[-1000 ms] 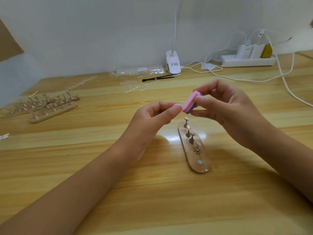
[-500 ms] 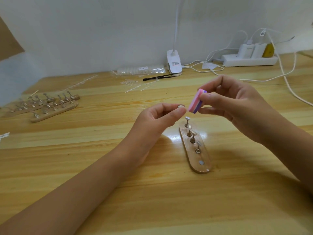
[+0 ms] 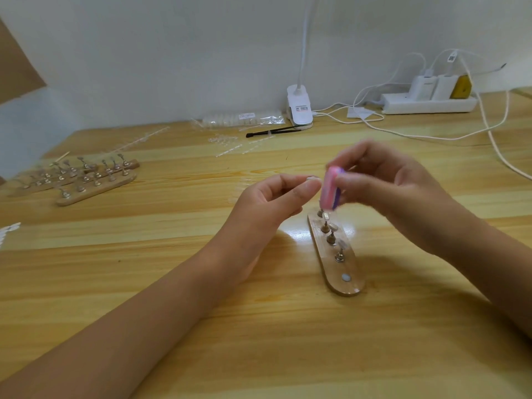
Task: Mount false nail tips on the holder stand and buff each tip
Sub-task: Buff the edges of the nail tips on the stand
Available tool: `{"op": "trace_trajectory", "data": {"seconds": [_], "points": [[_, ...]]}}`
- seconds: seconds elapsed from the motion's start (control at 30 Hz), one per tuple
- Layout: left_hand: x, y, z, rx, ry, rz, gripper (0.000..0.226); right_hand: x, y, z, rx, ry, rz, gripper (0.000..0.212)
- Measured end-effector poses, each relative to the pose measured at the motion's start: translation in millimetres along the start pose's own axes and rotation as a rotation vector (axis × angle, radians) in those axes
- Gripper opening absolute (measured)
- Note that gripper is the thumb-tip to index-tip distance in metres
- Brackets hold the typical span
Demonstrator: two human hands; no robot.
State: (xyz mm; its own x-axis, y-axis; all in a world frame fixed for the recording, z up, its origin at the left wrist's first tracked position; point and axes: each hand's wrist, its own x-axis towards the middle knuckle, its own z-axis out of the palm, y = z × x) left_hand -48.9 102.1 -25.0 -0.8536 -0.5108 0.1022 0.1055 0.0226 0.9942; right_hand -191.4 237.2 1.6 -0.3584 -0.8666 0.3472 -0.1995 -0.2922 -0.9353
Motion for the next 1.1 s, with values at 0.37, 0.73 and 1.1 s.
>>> {"op": "trace_trajectory", "data": {"seconds": [0.37, 0.73, 1.1], "points": [[1.1, -1.7, -0.7, 0.010, -0.008, -0.009, 0.032, 0.1, -0.6, -1.7, 0.027, -0.152, 0.136, 0.033], [2.1, -2.3, -2.1, 0.021, -0.007, -0.007, 0.028, -1.9, -2.6, 5.1, 0.000, -0.081, 0.124, 0.032], [2.1, 2.2, -4.7, 0.111, 0.032, 0.034, 0.036, -2.0, 4.3, 6.3, 0.086, -0.016, 0.178, 0.034]]}}
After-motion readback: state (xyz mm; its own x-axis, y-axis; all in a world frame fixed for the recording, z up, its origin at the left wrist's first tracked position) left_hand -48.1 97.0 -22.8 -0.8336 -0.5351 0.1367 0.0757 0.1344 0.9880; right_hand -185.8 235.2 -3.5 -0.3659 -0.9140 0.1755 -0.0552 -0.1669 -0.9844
